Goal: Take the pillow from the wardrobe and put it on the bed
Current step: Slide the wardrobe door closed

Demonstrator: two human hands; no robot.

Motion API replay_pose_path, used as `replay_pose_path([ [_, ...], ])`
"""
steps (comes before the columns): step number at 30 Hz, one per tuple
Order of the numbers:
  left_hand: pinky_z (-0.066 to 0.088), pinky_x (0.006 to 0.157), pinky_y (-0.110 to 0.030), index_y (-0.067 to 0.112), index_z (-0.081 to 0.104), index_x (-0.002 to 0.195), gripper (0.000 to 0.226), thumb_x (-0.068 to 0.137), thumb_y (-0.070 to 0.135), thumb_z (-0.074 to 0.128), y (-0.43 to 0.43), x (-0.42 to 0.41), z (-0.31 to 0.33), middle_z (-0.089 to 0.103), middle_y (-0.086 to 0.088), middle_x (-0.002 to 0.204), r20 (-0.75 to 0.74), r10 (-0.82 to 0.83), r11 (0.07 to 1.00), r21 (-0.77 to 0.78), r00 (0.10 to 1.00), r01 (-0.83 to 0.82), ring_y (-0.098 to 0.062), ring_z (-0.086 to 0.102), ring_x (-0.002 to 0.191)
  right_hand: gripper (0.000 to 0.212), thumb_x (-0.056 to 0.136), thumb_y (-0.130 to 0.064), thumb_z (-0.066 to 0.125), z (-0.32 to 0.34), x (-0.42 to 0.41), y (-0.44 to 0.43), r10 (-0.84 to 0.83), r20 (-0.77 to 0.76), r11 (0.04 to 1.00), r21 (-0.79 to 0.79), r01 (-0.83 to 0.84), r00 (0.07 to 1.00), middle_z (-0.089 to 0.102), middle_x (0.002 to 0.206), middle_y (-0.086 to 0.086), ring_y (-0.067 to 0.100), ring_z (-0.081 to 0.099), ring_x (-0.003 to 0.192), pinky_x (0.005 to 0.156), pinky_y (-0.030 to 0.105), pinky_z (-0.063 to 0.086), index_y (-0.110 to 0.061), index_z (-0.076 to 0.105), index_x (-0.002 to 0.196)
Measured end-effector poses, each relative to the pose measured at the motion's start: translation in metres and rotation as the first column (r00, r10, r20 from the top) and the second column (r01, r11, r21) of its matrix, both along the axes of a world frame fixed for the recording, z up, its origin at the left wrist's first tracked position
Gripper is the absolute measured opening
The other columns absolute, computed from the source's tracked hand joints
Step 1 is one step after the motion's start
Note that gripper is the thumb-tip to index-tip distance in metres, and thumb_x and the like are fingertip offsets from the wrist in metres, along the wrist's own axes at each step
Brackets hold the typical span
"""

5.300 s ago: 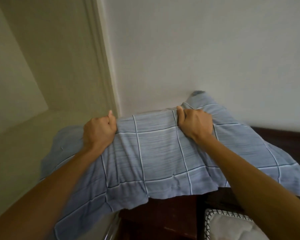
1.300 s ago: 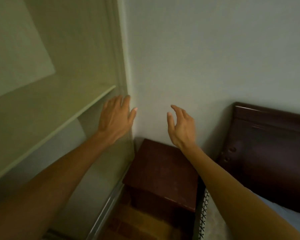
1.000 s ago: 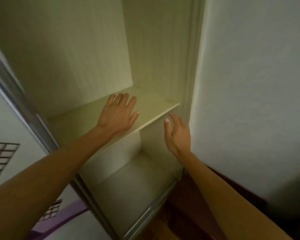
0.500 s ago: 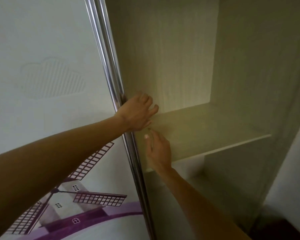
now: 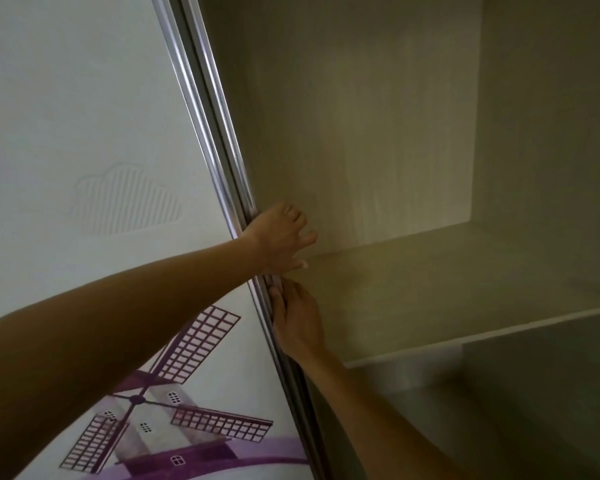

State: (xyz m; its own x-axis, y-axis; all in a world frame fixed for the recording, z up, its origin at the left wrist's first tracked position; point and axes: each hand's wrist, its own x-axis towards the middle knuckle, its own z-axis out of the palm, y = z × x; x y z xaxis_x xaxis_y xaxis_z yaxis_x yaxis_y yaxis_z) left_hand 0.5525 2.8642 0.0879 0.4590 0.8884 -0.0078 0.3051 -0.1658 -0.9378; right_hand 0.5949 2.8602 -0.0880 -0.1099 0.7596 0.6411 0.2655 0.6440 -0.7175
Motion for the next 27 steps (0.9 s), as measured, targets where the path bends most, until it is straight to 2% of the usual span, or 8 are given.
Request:
replay_pose_path([
  [3, 0.028, 0.104, -0.049, 0.021, 0.018, 0.145, 0.071, 0.089, 0.065, 0.014, 0.005, 0.0, 0.003, 0.04, -0.019, 0.141, -0.013, 0.078, 0.997, -0.011, 0.997, -0.078, -0.035, 0.04, 0.126, 0.051, 0.097, -0.051, 0.024, -0.001, 0.0, 0.005, 0.084, -0.003, 0.995, -0.048, -0.084, 0.996, 0.067, 0.098, 0.001, 0.012, 0.06, 0.086, 0.075, 0.031, 0.051, -0.018, 0.061, 0.111],
  [7, 0.029, 0.103, -0.049, 0.023, 0.016, 0.146, 0.074, 0.087, 0.068, 0.011, 0.01, -0.003, 0.004, 0.038, -0.018, 0.143, -0.014, 0.126, 0.992, -0.025, 0.992, -0.126, -0.035, 0.04, 0.126, 0.049, 0.096, -0.052, 0.026, -0.004, -0.001, 0.009, 0.072, 0.032, 0.993, -0.092, -0.068, 0.997, 0.059, 0.081, -0.002, 0.013, 0.053, 0.072, 0.062, 0.031, 0.043, -0.016, 0.057, 0.086],
  [9, 0.03, 0.102, -0.049, 0.022, 0.017, 0.145, 0.075, 0.086, 0.069, 0.009, 0.011, -0.003, 0.004, 0.039, -0.018, 0.143, -0.015, 0.124, 0.991, -0.039, 0.992, -0.125, -0.034, 0.041, 0.125, 0.049, 0.095, -0.053, 0.025, -0.002, -0.001, 0.008, 0.064, 0.035, 0.995, -0.083, -0.061, 0.997, 0.057, 0.079, -0.003, 0.013, 0.052, 0.071, 0.062, 0.029, 0.038, -0.016, 0.055, 0.085],
  [14, 0.031, 0.103, -0.049, 0.021, 0.02, 0.142, 0.079, 0.083, 0.071, 0.004, 0.015, -0.001, 0.005, 0.042, -0.019, 0.141, 0.012, 0.066, 0.996, -0.054, 0.998, -0.066, -0.036, 0.043, 0.124, 0.064, 0.093, -0.062, 0.014, -0.004, 0.004, 0.008, 0.055, 0.004, 0.997, -0.057, -0.054, 0.998, 0.061, 0.083, 0.002, 0.017, 0.055, 0.077, 0.068, 0.031, 0.044, -0.015, 0.057, 0.089],
  [17, 0.034, 0.101, -0.047, 0.02, 0.023, 0.142, 0.079, 0.084, 0.07, 0.003, 0.019, 0.008, 0.005, 0.046, -0.02, 0.136, 0.013, 0.025, 0.997, -0.073, 1.0, -0.024, -0.035, 0.046, 0.12, 0.06, 0.094, -0.061, 0.017, -0.003, 0.013, 0.011, 0.018, 0.0, 0.999, -0.045, -0.018, 1.0, 0.059, 0.083, 0.001, 0.015, 0.05, 0.077, 0.068, 0.029, 0.041, -0.017, 0.056, 0.088],
  [20, 0.035, 0.099, -0.046, 0.018, 0.026, 0.14, 0.079, 0.085, 0.069, 0.002, 0.025, 0.021, 0.004, 0.05, -0.02, 0.13, 0.019, -0.06, 0.996, -0.068, 0.998, 0.061, -0.034, 0.048, 0.115, 0.064, 0.097, -0.058, 0.015, -0.003, 0.03, 0.015, -0.003, 0.001, 1.0, -0.007, 0.003, 1.0, 0.059, 0.081, 0.005, 0.018, 0.05, 0.074, 0.071, 0.035, 0.043, -0.012, 0.058, 0.085],
  [23, 0.032, 0.102, -0.046, 0.016, 0.03, 0.138, 0.079, 0.086, 0.067, -0.001, 0.031, 0.034, 0.005, 0.051, -0.021, 0.131, 0.038, -0.15, 0.986, -0.071, 0.988, 0.152, -0.035, 0.046, 0.12, 0.068, 0.097, -0.056, 0.013, 0.0, 0.047, 0.019, -0.008, -0.013, 1.0, 0.029, 0.009, 1.0, 0.061, 0.08, 0.008, 0.019, 0.052, 0.071, 0.072, 0.036, 0.043, -0.009, 0.06, 0.084],
  [27, 0.032, 0.105, -0.047, 0.016, 0.033, 0.137, 0.079, 0.086, 0.064, -0.005, 0.042, 0.056, 0.007, 0.048, -0.022, 0.136, 0.071, -0.257, 0.962, -0.081, 0.964, 0.262, -0.037, 0.043, 0.125, 0.051, 0.102, -0.042, 0.027, -0.005, 0.066, 0.028, -0.068, -0.026, 0.997, 0.026, 0.068, 0.997, 0.065, 0.083, 0.009, 0.022, 0.057, 0.074, 0.074, 0.042, 0.047, -0.007, 0.063, 0.091],
])
